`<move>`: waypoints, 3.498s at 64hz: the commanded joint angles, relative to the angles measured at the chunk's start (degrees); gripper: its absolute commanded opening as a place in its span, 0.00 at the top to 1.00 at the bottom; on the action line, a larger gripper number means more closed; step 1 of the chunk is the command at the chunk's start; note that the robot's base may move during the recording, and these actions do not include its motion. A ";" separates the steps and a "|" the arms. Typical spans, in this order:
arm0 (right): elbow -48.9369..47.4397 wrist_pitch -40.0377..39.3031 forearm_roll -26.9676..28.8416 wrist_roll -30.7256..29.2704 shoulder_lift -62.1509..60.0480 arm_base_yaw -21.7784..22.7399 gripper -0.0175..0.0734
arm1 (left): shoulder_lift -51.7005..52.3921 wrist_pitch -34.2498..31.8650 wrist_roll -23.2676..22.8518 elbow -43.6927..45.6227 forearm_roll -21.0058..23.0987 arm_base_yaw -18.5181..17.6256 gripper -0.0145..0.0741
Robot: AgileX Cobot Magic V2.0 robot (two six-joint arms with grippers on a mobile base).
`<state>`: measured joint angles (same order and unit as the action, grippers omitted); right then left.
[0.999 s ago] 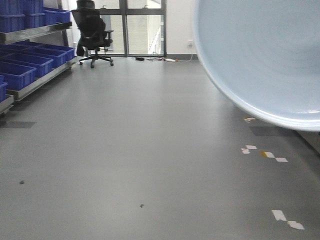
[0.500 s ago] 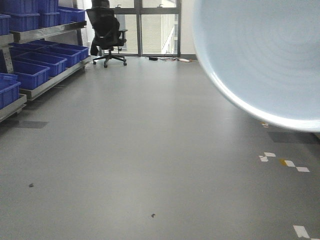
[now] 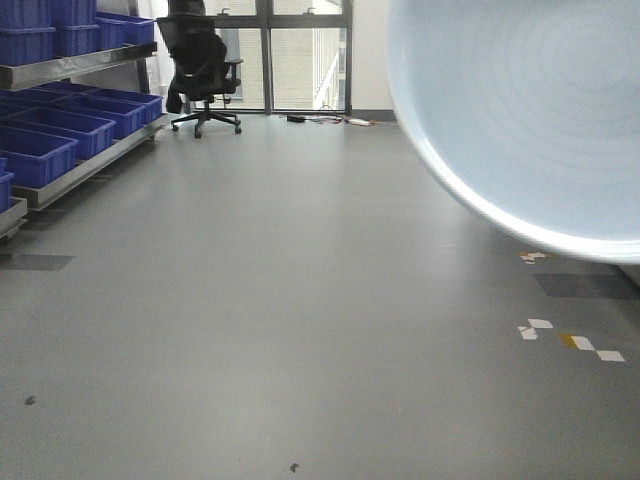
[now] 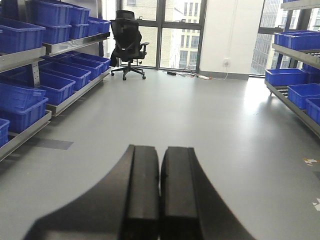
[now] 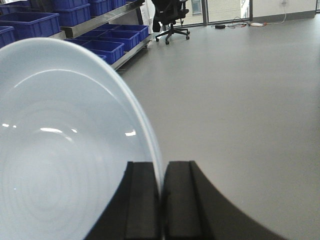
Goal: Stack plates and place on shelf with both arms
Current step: 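Keep the plates held in the right gripper while driving across the floor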
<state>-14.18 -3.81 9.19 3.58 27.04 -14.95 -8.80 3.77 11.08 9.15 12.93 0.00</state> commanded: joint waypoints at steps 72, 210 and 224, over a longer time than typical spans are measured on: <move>-1.85 -5.81 0.27 -0.02 0.16 0.01 0.75 | -0.69 -4.61 -0.22 1.85 0.45 0.00 0.75; -1.85 -5.81 0.27 -0.02 0.16 0.01 0.75 | -0.69 -4.61 -0.22 1.85 0.45 0.00 0.75; -1.85 -5.81 0.27 -0.02 0.16 0.01 0.75 | -0.69 -4.61 -0.22 1.85 0.45 0.00 0.75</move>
<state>-14.18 -3.81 9.19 3.58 27.04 -14.95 -8.80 3.77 11.08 9.15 12.93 0.00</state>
